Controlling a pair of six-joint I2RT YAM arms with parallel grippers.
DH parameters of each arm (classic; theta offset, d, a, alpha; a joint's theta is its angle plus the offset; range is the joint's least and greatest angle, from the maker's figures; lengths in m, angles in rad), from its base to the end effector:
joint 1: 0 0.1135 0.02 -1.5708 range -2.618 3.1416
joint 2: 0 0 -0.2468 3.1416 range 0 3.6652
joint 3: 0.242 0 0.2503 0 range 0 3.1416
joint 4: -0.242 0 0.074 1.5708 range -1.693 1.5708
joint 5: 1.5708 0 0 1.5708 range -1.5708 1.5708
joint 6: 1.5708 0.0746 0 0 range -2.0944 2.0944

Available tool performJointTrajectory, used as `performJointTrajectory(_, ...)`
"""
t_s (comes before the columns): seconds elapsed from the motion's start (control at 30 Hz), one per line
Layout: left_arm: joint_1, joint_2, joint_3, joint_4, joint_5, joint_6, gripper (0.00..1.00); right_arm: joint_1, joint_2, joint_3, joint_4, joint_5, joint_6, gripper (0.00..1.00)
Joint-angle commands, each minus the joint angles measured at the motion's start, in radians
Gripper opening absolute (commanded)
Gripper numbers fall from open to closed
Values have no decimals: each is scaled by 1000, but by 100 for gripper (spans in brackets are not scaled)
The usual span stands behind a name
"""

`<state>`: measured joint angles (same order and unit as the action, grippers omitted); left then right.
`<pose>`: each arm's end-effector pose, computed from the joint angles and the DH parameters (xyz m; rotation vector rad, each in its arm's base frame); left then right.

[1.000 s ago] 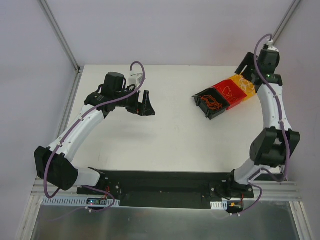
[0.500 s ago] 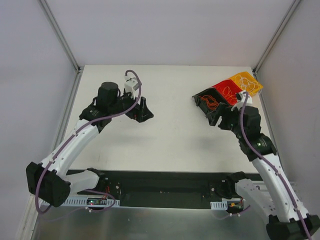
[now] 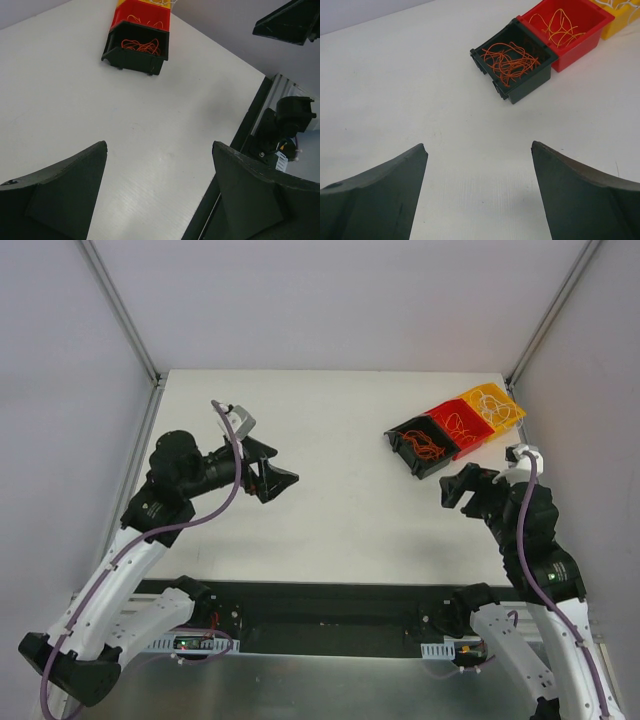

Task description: Untangle the cables

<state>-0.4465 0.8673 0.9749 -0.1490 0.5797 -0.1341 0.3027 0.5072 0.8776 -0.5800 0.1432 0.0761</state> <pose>0.1914 -0.1370 0.3818 0.7093 1.5268 -0.9071 0.1499 0.0356 0.3465 -0.0984 1.7778 0.1457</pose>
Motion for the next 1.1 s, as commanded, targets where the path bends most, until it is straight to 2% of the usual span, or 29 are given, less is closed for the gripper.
performJointTrajectory(0.0,-9,-83,-31,40,46,-53,86,-1,17,43,-17,29,1,88)
performJointTrajectory(0.3,-9,-114,-30,39,55,-65,87,1,56,47,29,2,-18,91)
performJointTrajectory(0.9,-9,-83,-30,39,65,-68,87,-1,-16,15,86,-8,-25,93)
performJointTrajectory(1.0,-9,-83,-33,39,65,-70,87,-1,-44,-9,103,-63,-70,96)
performJointTrajectory(1.07,-9,-83,-35,39,65,-71,87,0,-70,-20,92,-21,-61,96)
